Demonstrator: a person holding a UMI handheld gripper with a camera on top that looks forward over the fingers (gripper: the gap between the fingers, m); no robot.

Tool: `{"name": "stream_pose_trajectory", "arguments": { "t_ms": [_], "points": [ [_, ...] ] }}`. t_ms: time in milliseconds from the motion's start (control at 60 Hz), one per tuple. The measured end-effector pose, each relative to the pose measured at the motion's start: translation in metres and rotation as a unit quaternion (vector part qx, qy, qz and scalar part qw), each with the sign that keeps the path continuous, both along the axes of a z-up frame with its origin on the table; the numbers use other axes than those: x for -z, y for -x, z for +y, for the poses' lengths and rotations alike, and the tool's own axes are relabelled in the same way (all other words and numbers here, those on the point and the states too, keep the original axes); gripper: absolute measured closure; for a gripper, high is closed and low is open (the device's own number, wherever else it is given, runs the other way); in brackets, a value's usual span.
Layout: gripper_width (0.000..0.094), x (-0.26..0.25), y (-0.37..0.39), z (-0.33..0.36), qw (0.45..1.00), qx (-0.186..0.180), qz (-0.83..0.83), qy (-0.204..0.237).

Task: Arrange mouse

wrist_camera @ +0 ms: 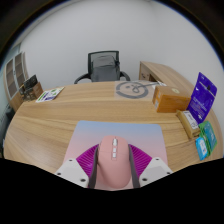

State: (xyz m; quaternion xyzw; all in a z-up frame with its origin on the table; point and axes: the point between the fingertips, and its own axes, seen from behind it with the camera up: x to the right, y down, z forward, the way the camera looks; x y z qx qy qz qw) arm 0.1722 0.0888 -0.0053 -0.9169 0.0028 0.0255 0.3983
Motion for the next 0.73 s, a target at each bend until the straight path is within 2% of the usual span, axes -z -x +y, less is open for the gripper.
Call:
{"name": "stream_pose_trajectory", "arguments": {
  "t_ms": [67, 100, 133, 167, 333, 583, 733],
  "points": [
    [0.0358, 0.002, 0.001, -0.002, 1.000, -0.007, 0.000, 0.016],
    [0.0241, 0.004, 0.000, -0.008, 0.999, -0.006, -0.004, 0.031],
    [0.0062, 0.003, -0.001, -0.012, 0.999, 0.000, -0.008, 0.037],
    [0.0112, -0.002, -0.002, -0.015, 0.999, 0.006, -0.010, 0.034],
    [0.0104, -0.042, 0.014, -0.063, 0.999, 0.039, -0.012, 0.016],
    [0.0094, -0.104, 0.074, -0.190, 0.994, 0.105, 0.003, -0.006],
    [0.0092, -0.123, 0.109, -0.258, 0.994, 0.103, 0.040, -0.008]
  ]
}}
